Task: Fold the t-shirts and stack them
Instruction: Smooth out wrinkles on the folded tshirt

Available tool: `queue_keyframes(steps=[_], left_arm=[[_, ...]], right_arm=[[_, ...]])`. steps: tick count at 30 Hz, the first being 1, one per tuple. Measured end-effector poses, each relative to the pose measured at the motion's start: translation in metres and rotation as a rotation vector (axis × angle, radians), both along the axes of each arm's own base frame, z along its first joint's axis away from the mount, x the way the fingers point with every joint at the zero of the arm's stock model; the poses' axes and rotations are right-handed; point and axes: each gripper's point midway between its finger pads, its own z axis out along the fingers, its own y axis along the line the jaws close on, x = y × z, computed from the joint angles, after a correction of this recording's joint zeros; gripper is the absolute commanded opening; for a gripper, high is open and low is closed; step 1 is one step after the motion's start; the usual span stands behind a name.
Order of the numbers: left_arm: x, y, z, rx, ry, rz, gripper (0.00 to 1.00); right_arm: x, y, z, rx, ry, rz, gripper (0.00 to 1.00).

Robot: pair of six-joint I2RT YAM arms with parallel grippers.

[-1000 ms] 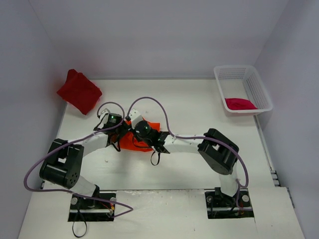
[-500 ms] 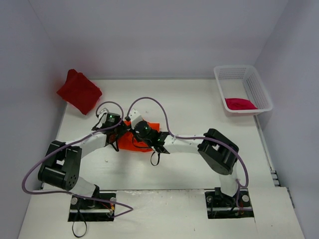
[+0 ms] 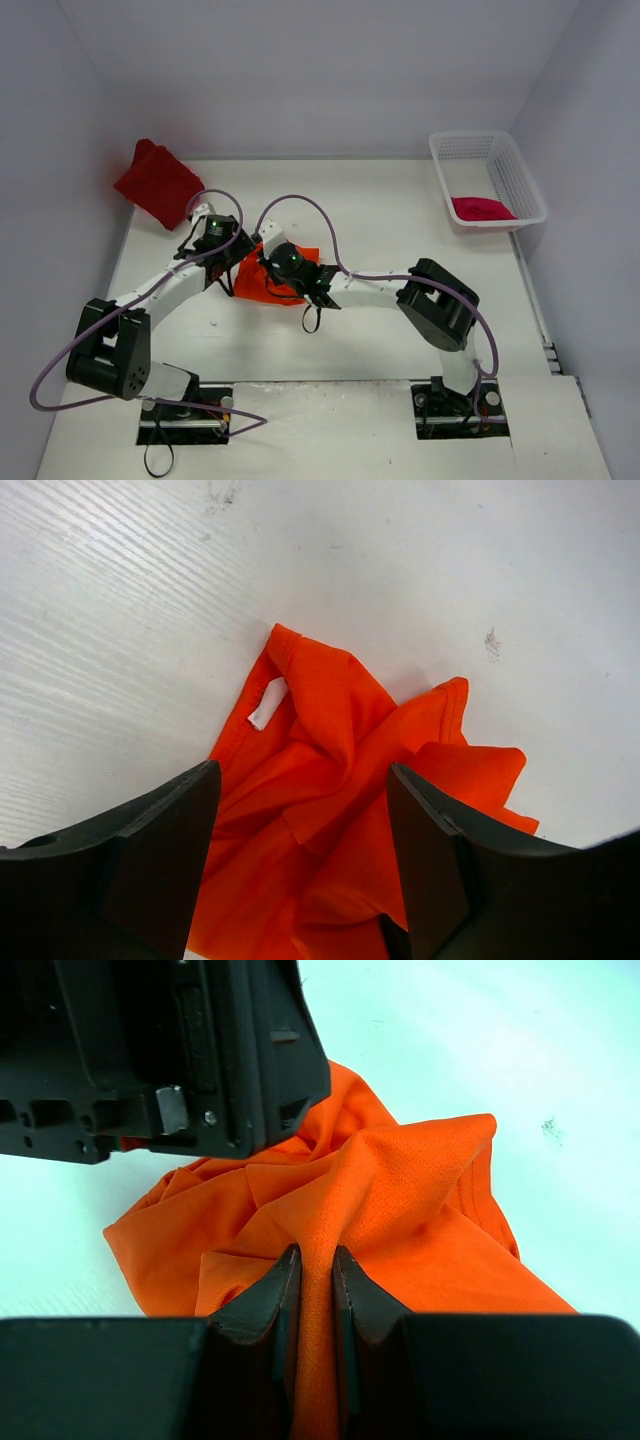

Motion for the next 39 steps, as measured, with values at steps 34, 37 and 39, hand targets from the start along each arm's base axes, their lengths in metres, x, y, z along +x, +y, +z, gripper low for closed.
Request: queue_keyframes(steps=[34,37,39], left_arm=[[-0.015,0.014,-0.013,0.010,0.043,0.028,0.61],[-0.017,0.020,-0.015,0.012,0.051,0.041,0.62],[-0.017,0.025,-0.014,0.012,0.050,0.054,0.61]], right_arm=[[-0.018,0.038,0.027,0.029,-0.044,0.073,0.02],[-0.022,0.045,0.018,0.025,-0.035,0.081,0.02],[-0.025,0.050,0.008,0.015,-0.025,0.089,0.02]])
